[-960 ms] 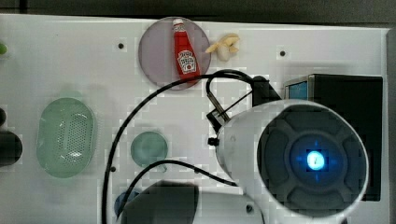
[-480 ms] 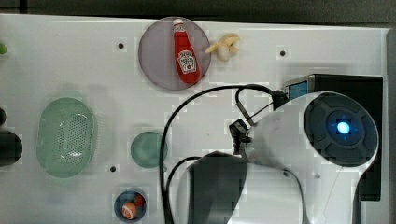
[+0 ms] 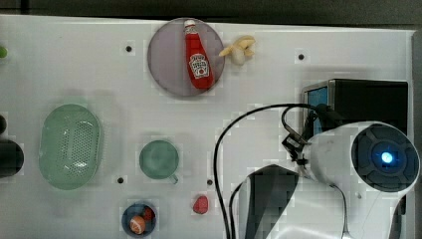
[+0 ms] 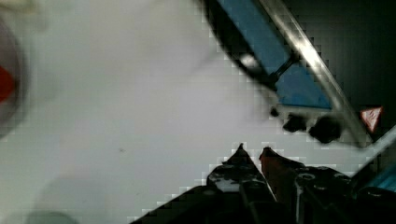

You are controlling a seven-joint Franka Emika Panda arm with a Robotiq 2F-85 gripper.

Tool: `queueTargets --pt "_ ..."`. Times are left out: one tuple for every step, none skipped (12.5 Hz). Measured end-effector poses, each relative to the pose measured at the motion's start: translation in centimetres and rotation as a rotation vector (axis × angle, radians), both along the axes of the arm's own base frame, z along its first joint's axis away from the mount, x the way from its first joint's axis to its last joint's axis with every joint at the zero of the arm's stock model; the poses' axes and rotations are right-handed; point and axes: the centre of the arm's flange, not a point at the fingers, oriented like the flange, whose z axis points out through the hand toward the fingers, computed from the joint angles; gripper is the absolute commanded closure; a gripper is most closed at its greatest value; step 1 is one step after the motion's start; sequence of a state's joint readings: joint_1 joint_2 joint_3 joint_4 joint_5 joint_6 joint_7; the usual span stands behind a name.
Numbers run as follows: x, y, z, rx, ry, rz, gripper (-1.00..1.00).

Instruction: Flap open oven.

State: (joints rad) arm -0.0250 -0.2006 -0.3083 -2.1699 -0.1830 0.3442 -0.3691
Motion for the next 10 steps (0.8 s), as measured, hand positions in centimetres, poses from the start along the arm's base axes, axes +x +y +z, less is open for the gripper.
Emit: queueTargets --pt "0.2 -0.9 -0.9 0.0 -0.016 0.051 0.65" --pt "0.2 -1.6 -2.1 0.003 -0.018 0.107 0.65" --pt "0.2 -2.3 -3.3 0.006 -0.014 0.168 0.65" --pt "0.0 -2.8 -4.6 0.009 -0.01 0.238 0.65" --pt "-0.2 -3.4 -5.7 0.014 0.005 0.313 0.65" --pt "-0.3 -4.3 -6.9 0.009 0.011 0.382 0.65" --pt "-0.2 -5.2 -7.8 -0.009 0.006 0.437 0.65" --pt "0.0 -6.3 -8.5 -0.029 -0.012 0.468 0.65" --pt "0.3 -7.2 -9.3 -0.047 -0.021 0.483 0.65" --pt "0.6 -8.0 -10.2 -0.055 -0.02 0.491 0.65"
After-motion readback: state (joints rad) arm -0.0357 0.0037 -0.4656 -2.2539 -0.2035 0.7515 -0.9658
